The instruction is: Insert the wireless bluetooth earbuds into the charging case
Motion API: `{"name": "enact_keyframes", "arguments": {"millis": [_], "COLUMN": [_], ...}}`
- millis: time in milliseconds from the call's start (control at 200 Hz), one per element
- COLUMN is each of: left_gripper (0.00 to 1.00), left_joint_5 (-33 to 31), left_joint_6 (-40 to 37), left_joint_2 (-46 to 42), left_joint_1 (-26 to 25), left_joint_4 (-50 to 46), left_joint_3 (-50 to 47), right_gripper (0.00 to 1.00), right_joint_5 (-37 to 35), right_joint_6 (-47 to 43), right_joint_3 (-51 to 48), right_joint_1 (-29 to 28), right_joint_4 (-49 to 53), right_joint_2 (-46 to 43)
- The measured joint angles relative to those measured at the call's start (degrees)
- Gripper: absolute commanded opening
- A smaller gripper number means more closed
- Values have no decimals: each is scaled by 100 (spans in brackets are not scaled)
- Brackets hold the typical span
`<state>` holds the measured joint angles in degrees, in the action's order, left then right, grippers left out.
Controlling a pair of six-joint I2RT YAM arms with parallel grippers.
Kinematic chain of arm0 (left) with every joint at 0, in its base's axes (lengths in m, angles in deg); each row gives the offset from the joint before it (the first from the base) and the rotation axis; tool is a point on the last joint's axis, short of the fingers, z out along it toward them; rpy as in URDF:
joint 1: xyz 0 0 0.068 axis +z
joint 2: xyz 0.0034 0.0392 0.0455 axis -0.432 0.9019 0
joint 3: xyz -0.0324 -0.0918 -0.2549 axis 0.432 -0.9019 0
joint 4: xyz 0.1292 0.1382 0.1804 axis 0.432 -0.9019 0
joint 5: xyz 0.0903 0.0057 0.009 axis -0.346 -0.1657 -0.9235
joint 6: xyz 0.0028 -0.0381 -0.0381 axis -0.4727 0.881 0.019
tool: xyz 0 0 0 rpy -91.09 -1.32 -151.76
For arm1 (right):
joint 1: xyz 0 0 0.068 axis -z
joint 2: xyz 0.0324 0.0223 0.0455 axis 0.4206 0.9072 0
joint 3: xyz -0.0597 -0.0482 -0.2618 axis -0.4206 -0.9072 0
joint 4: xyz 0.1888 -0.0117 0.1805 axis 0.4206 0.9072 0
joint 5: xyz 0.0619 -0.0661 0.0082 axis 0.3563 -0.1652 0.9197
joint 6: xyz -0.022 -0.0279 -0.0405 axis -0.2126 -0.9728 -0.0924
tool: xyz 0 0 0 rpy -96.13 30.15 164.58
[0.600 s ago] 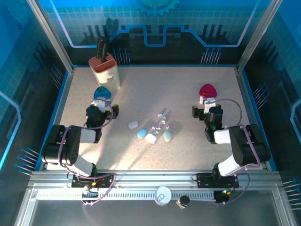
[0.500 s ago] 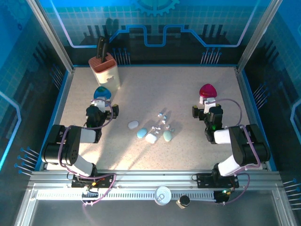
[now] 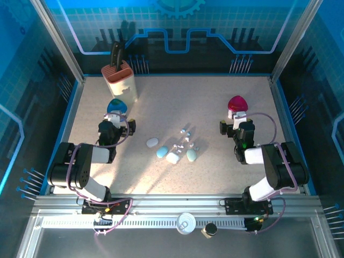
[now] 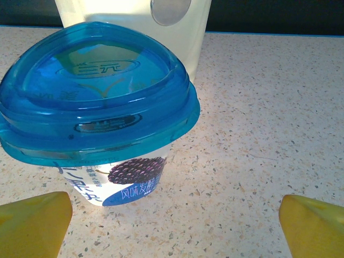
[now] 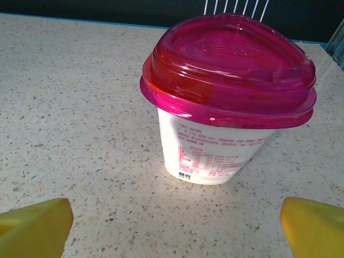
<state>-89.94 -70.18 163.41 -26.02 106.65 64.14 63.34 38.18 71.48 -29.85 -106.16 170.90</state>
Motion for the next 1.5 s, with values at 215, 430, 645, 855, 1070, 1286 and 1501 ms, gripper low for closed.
{"name": "enact_keyframes", "arguments": {"millis": [215,430,645,855,1070,1286,1501], "left_gripper": [99,99,99,99,99,99,99], "left_joint_5": [0,-74,-153,-289,-133,461,282], "left_joint_6": [0,31,35,-114,-354,-1097,-1834], "left_joint_2": [0,-15,-822,-1799,-2146,-1928,-881], "left_joint_1": [0,0,-57,-675,-1515,-1958,-2428], "left_joint_4": [0,-28,-745,-2124,-3526,-5650,-7316], "left_joint_3": [0,0,35,645,1316,2184,3084], "right_gripper": [100,100,100,100,100,100,100], "right_joint_5": [0,-33,0,72,632,1484,1963], "right_joint_6": [0,4,-20,302,656,745,1023], "right_joint_3": [0,0,11,566,1244,1309,1303], "right_joint_1": [0,0,-2,-118,-901,-1978,-2476], "right_joint_4": [-2,0,485,1891,3370,4100,4098], "right_joint_2": [0,-2,-732,-1779,-2085,-2096,-1727]}}
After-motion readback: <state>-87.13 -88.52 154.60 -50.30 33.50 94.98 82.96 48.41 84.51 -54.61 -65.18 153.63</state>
